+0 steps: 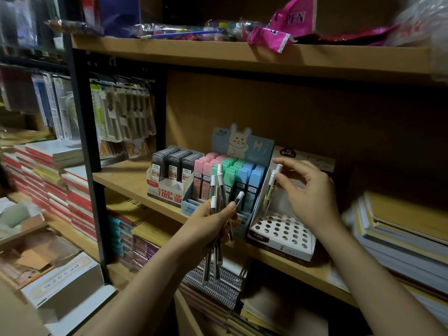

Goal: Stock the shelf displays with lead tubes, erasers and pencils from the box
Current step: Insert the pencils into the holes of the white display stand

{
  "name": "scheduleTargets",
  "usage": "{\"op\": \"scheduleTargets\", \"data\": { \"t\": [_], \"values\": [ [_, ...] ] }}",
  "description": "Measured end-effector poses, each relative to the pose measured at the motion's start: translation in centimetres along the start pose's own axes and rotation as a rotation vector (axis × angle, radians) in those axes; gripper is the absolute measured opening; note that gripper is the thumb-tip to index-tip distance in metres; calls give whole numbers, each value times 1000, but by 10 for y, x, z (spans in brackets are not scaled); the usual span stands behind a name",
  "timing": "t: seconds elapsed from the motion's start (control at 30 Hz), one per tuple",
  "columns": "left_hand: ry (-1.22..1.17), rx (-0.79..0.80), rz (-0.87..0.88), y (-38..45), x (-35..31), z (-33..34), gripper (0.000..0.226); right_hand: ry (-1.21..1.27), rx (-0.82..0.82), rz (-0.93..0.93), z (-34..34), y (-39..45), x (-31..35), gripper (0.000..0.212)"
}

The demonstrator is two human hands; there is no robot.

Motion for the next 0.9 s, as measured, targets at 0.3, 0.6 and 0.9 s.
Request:
{"op": "scheduleTargets", "data": {
  "t": [0.3,0.6,0.9],
  "values": [
    [-71,54,-55,-4,-4,0,29,-84,-36,-28,2,1,-1,30],
    [-59,127,-39,-10,-8,2,30,-362,83,-39,9,-7,-9,36],
    [-249,330,-15,-13,-18,6,27,10,91,165,9,-26,24,44]
  ]
}}
Point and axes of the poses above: each hand's wrist, its own y-axis towards the middle knuckle, its own z-axis out of the palm, x = y × z, the point moved 1 cm from there along y, towards the middle knuckle, and after that the axes turned 13 degrees about -x, right-handed, at the moved point
